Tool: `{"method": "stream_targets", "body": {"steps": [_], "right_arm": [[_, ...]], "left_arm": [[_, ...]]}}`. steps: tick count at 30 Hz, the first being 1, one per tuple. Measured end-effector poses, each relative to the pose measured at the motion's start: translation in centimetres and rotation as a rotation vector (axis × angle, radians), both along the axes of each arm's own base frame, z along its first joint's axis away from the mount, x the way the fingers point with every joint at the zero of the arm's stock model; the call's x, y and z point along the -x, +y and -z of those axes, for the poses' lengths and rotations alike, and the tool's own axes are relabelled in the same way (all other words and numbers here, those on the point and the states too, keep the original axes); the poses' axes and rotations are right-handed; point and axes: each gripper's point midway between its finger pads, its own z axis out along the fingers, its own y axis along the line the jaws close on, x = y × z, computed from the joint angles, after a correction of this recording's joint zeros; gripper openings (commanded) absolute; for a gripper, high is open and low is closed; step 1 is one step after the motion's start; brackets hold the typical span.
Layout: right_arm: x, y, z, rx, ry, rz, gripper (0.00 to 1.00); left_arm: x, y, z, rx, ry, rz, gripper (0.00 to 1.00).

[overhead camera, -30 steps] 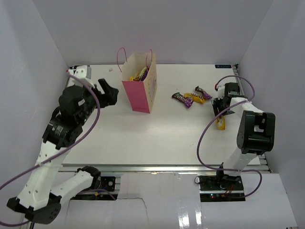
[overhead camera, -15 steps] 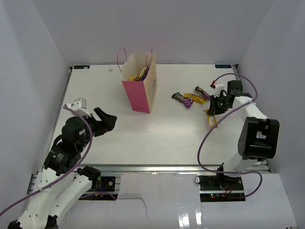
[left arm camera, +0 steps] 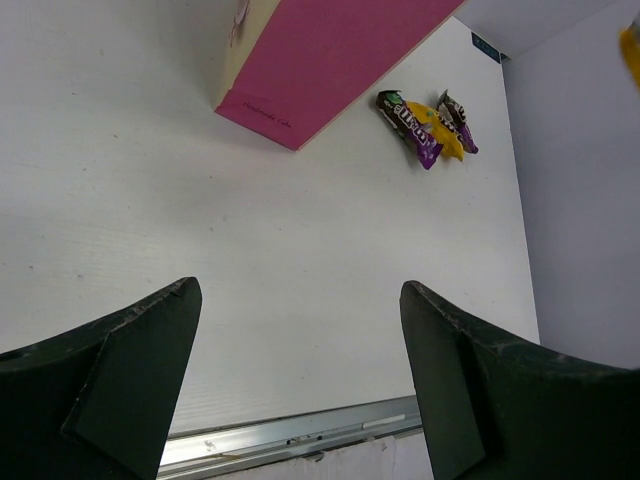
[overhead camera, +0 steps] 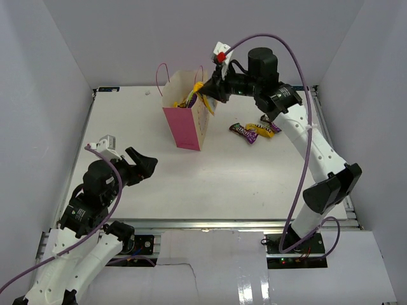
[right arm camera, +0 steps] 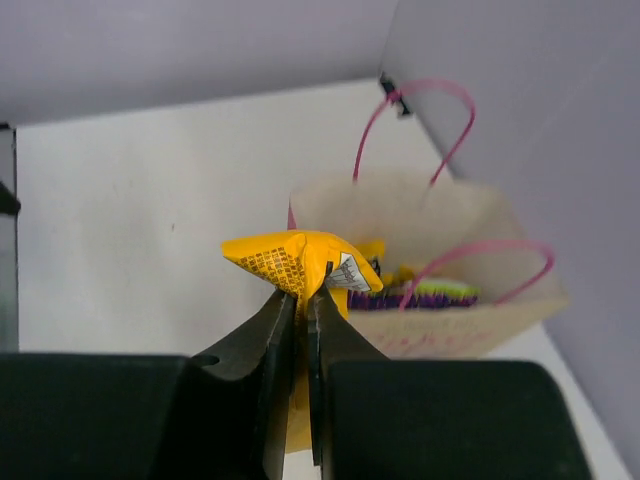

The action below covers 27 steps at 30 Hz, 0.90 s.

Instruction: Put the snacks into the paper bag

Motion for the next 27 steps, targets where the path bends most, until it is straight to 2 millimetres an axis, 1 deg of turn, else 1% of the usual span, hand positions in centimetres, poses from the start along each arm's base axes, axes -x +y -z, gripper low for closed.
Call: {"method": "stream_targets", "body": {"steps": [1, 3, 5, 6, 7, 8, 10, 12, 14, 15, 16, 17, 18, 20, 23, 25, 27], "right_arm": [[0.4, 1.4, -2.4, -0.040, -0.051, -0.013, 0.08], [0.5, 3.3, -5.7, -0.105, -0.120, -0.016, 0.08], [-0.5, 4.6, -8.1, -0.158, -0.167, 0.007, 0.08], [-1.4, 5.2, -8.7, -0.182, -0.185, 0.028, 0.08], [-2.1, 5.8, -8.9, -0.196, -0.195, 0.044, 0.08], [-3.0, 6.5, -8.6, -0.208, -0.198, 0.069, 0.09], [-4.7, 7.5, -7.2, -0.209, -0.192, 0.111, 0.13], [-6.5, 8.8, -5.4, -0.208, -0.181, 0.155, 0.13], [-7.9, 9.7, -3.7, -0.203, -0.170, 0.188, 0.17], [-8.6, 10.2, -2.9, -0.200, -0.165, 0.206, 0.22], [-9.1, 10.5, -2.0, -0.195, -0.161, 0.221, 0.34], [-9.5, 10.7, -1.5, -0.193, -0.156, 0.233, 0.40], [-9.8, 10.8, -1.2, -0.190, -0.158, 0.244, 0.53], [-10.2, 10.8, -0.8, -0.188, -0.165, 0.264, 0.62], [-10.4, 10.3, -1.6, -0.199, -0.200, 0.279, 0.70], [-10.1, 9.7, -1.9, -0.195, -0.204, 0.277, 0.69], [-9.6, 8.6, -3.0, -0.199, -0.206, 0.250, 0.70]], "left_arm": [[0.0, -0.1, 0.0, 0.002, 0.001, 0.003, 0.91], [0.1, -0.1, 0.0, 0.005, 0.002, 0.005, 0.91], [0.1, -0.2, 0.0, 0.009, 0.003, 0.007, 0.91], [0.1, -0.2, 0.0, 0.010, 0.004, 0.008, 0.91], [0.1, -0.2, 0.0, 0.012, 0.004, 0.009, 0.91], [0.1, -0.3, 0.0, 0.015, 0.005, 0.010, 0.91], [0.2, -0.4, -0.1, 0.020, 0.007, 0.013, 0.91], [0.2, -0.5, -0.1, 0.026, 0.009, 0.016, 0.91], [0.2, -0.5, -0.1, 0.031, 0.011, 0.018, 0.91], [0.2, -0.6, -0.1, 0.032, 0.013, 0.019, 0.91], [0.2, -0.6, -0.1, 0.034, 0.013, 0.019, 0.91], [0.2, -0.6, 0.0, 0.035, 0.015, 0.021, 0.91], [0.2, -0.7, 0.0, 0.036, 0.017, 0.021, 0.91], [0.0, -0.8, 0.1, 0.035, 0.022, 0.023, 0.91], [-0.2, -1.0, 0.4, 0.029, 0.039, 0.027, 0.91], [-0.3, -1.1, 0.6, 0.027, 0.046, 0.030, 0.91], [-0.4, -1.2, 0.6, 0.027, 0.048, 0.033, 0.92]]}}
